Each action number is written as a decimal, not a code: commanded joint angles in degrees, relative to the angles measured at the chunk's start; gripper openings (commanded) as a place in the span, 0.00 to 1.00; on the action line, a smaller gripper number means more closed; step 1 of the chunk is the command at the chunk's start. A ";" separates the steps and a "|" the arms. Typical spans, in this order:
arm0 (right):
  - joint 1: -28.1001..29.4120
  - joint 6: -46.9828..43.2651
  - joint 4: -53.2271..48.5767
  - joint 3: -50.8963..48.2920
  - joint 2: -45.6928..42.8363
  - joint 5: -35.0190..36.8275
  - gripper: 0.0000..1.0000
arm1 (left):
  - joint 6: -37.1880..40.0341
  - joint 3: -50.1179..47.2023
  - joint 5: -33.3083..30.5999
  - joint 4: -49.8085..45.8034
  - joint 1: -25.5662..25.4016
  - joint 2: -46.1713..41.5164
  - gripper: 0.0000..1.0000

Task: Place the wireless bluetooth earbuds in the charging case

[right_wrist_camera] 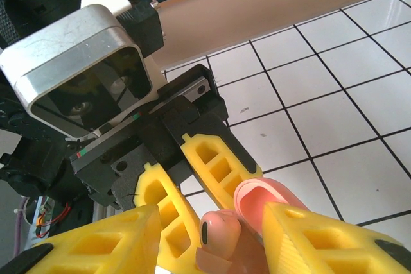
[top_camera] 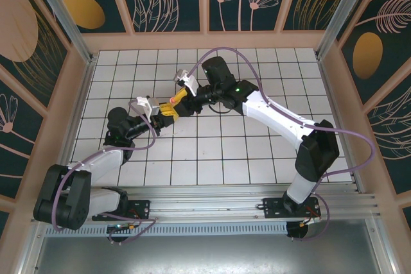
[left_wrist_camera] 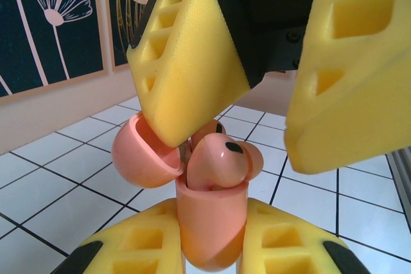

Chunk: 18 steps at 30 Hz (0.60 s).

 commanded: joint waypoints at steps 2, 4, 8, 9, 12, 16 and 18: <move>-1.27 2.13 4.27 -0.78 -2.11 2.23 0.47 | 1.09 2.19 3.05 3.73 -0.82 0.19 0.09; -1.31 2.80 5.14 -0.87 -2.73 1.96 0.47 | 1.27 2.22 2.78 3.30 -0.86 -0.05 0.09; -1.36 4.09 6.72 -1.20 -4.00 1.17 0.48 | 1.76 2.27 2.52 2.06 -0.87 -0.17 0.08; -1.35 4.64 7.02 -1.25 -4.29 1.08 0.48 | 1.70 2.27 2.50 2.02 -0.82 -0.16 0.08; -1.38 6.09 8.13 -1.55 -5.28 0.90 0.49 | 1.75 2.31 2.31 1.94 -0.81 0.09 0.08; -1.32 9.58 9.37 -2.91 -7.56 2.49 0.49 | 2.04 2.61 1.52 1.04 -0.83 0.19 0.08; -1.19 12.74 9.36 -3.73 -8.89 5.04 0.49 | 2.52 2.68 0.98 0.25 -0.89 0.10 0.08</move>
